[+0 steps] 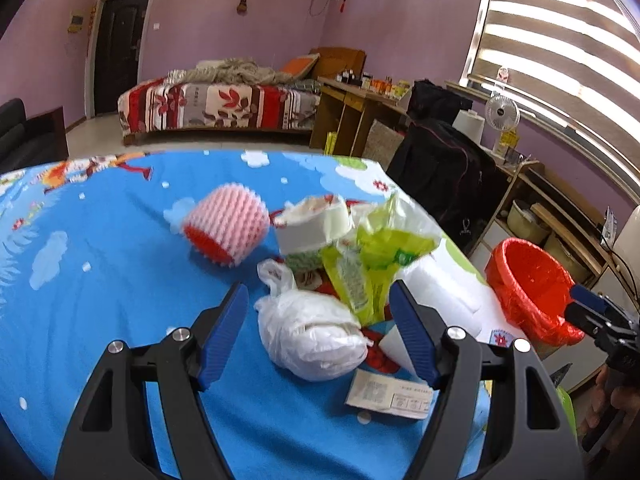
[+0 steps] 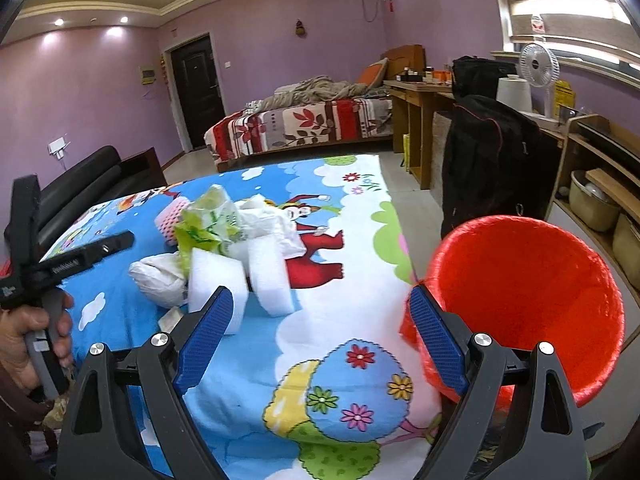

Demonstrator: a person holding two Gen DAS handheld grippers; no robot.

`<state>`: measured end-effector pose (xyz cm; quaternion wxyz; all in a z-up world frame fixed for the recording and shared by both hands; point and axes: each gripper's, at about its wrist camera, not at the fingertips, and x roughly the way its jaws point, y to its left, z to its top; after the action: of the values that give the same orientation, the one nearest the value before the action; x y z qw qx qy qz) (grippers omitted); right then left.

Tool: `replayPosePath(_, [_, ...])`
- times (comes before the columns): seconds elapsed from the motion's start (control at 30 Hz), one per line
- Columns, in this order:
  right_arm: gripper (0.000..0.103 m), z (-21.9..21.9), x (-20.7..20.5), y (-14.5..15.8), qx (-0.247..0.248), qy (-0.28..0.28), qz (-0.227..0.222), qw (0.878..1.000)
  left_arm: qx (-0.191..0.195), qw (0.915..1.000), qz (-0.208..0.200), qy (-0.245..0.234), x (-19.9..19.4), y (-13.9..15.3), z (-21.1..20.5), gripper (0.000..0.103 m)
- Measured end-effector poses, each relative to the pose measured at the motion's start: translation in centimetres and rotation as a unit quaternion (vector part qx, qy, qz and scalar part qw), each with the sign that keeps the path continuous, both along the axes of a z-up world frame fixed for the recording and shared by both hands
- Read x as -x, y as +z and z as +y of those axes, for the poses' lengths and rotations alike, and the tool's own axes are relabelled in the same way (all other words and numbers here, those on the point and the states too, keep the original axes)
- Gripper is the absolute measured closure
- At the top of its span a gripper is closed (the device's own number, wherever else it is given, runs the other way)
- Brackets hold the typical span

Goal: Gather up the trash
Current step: 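Move the left gripper holding tissue to the white plastic bag bundle, then grasp the white plastic bag with the left gripper while the right grasps a white foam block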

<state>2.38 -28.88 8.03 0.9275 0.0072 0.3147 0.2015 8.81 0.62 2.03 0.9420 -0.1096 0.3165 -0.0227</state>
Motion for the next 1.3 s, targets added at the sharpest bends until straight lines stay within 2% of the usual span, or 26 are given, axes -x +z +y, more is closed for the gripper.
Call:
replayPosePath(0.6, [0.018, 4.6, -0.8, -0.9, 0.012, 0.049, 0.015, 0.999, 0.029, 0.9954, 0.089, -0.021, -2.6, -5.6, -0.6, 0.034])
replayPosePath(0.63, [0.018, 4.7, -0.9, -1.0, 0.012, 0.051, 0.017, 0.998, 0.031, 0.9948, 0.094, -0.024, -2.7, -5.8, -0.7, 0.037])
replayPosePath(0.7, [0.018, 5.2, -1.1, -1.2, 0.01, 0.056, 0.023, 0.998, 0.03, 0.9942, 0.099, -0.03, -2.8, -6.1, -0.8, 0.049])
replayPosePath(0.9, [0.018, 6.9, -1.7, -1.8, 0.016, 0.069, 0.033, 0.997, 0.031, 0.9933, 0.106, -0.036, -3.1, -6.4, -0.7, 0.064])
replayPosePath(1.03, [0.018, 7.9, -1.9, -2.5, 0.018, 0.079, 0.043, 0.996, 0.027, 0.9937, 0.103, -0.036, -2.9, -6.3, -0.6, 0.069])
replayPosePath(1.3, [0.018, 9.3, -2.5, -3.8, 0.016, 0.093, 0.06, 0.994, 0.012, 0.9964, 0.082, -0.017, -2.4, -4.9, -0.6, 0.069])
